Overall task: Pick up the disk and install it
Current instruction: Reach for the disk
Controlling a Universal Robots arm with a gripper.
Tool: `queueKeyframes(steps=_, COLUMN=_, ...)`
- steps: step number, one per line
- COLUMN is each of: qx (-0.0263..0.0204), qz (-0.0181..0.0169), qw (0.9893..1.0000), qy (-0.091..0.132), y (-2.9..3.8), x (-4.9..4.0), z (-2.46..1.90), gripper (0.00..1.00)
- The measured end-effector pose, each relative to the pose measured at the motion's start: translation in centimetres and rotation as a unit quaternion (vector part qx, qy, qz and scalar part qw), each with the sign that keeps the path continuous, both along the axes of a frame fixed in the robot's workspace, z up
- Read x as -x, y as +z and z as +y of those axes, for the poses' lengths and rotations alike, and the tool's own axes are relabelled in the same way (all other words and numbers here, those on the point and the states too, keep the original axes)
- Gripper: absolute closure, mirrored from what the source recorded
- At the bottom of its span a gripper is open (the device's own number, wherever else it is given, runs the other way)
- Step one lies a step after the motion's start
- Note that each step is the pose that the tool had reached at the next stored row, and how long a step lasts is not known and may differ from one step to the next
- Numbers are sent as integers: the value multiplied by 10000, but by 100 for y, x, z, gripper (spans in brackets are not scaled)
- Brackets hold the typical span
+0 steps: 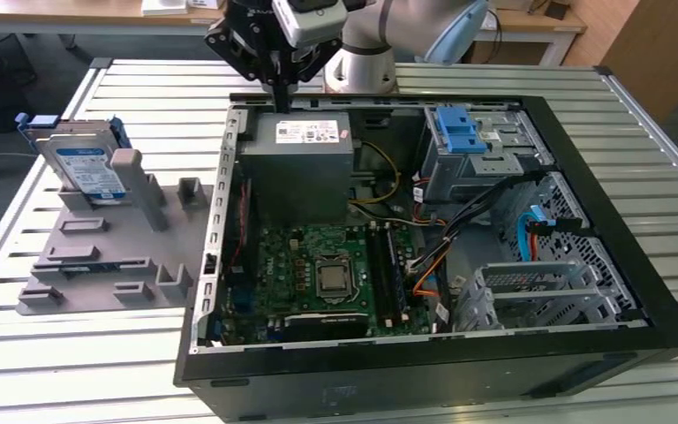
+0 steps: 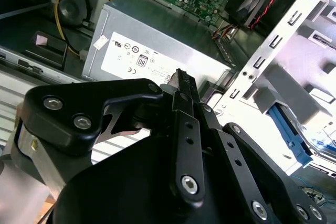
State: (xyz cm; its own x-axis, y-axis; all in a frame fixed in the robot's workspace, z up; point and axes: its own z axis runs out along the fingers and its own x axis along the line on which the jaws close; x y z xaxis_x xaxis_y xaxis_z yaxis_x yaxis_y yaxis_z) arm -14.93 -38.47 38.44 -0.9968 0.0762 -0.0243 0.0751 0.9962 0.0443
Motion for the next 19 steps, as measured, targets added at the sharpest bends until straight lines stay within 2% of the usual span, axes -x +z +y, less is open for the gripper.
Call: queueKeyframes(steps=19, qx=0, qz=1, qw=10000, qy=0, y=-27, x=46, z=7, gripper=89)
